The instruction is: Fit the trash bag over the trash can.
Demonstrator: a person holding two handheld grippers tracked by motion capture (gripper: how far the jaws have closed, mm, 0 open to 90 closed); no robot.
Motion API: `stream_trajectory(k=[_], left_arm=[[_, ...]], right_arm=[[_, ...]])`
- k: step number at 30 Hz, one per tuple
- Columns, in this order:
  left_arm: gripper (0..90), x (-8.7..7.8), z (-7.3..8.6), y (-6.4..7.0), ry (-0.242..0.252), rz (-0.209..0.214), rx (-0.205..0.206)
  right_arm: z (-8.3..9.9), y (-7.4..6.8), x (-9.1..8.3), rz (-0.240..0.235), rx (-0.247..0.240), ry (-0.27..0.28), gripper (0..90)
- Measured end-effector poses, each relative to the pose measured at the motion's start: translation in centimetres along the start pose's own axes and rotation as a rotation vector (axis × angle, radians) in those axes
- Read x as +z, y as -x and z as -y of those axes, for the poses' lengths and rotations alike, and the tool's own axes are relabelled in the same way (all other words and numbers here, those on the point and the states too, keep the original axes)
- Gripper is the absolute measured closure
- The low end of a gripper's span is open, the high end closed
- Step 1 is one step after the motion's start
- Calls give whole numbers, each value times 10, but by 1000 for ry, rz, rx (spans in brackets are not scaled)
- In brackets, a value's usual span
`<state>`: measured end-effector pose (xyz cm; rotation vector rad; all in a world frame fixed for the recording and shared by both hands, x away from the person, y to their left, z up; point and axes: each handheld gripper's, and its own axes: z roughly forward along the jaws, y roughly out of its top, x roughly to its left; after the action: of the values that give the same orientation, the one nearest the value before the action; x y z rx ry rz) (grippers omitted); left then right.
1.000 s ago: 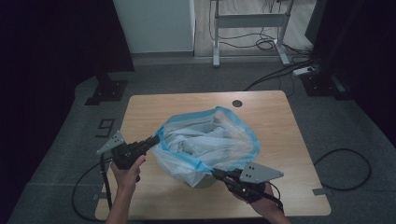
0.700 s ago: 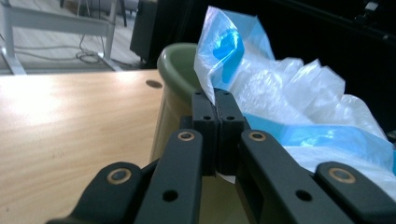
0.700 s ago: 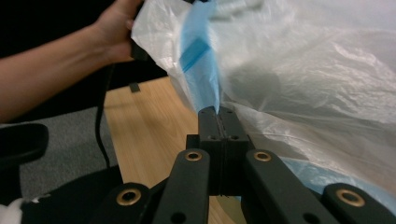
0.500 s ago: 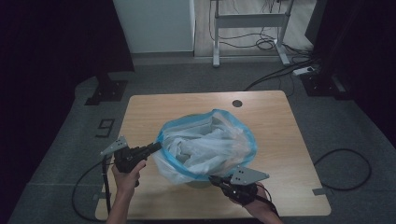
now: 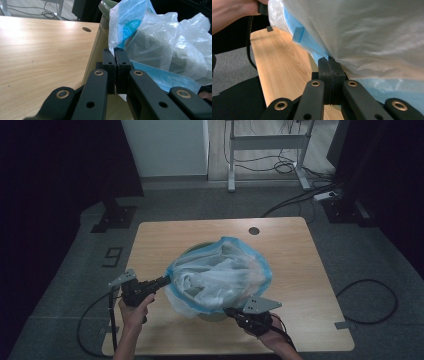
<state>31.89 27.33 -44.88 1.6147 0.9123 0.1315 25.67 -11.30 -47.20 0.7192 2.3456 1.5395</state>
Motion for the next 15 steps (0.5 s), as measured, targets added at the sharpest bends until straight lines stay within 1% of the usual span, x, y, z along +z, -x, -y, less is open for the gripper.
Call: stream_trajectory(k=[2, 3, 4, 6, 7, 9, 11, 13, 14, 15], left_arm=[[849, 1, -1, 1, 4, -8, 5], [747, 1, -2, 2, 10, -18, 7], [690, -1, -7, 6, 20, -21, 15], [561, -2, -9, 8, 23, -26, 21], [561, -5, -13, 10, 28, -26, 36], [457, -9, -18, 14, 39, -36, 61], [419, -11, -24, 17, 38, -30, 77], [409, -13, -32, 18, 33, -32, 92], [406, -13, -32, 18, 33, -32, 92], [406, -12, -35, 19, 32, -31, 93]], right_arm=[[1, 1, -1, 1, 7, 4, 888], [2, 1, -2, 2, 18, 15, 878], [2, 2, -3, 2, 21, 20, 863], [2, 2, -6, 0, 29, 32, 843], [2, 2, -6, 0, 29, 32, 843], [2, 3, -9, 0, 33, 35, 829], [3, 3, -10, 4, 31, 32, 824], [3, 3, -10, 7, 29, 29, 819], [4, 3, -10, 7, 29, 29, 818], [4, 3, -10, 7, 29, 29, 818]])
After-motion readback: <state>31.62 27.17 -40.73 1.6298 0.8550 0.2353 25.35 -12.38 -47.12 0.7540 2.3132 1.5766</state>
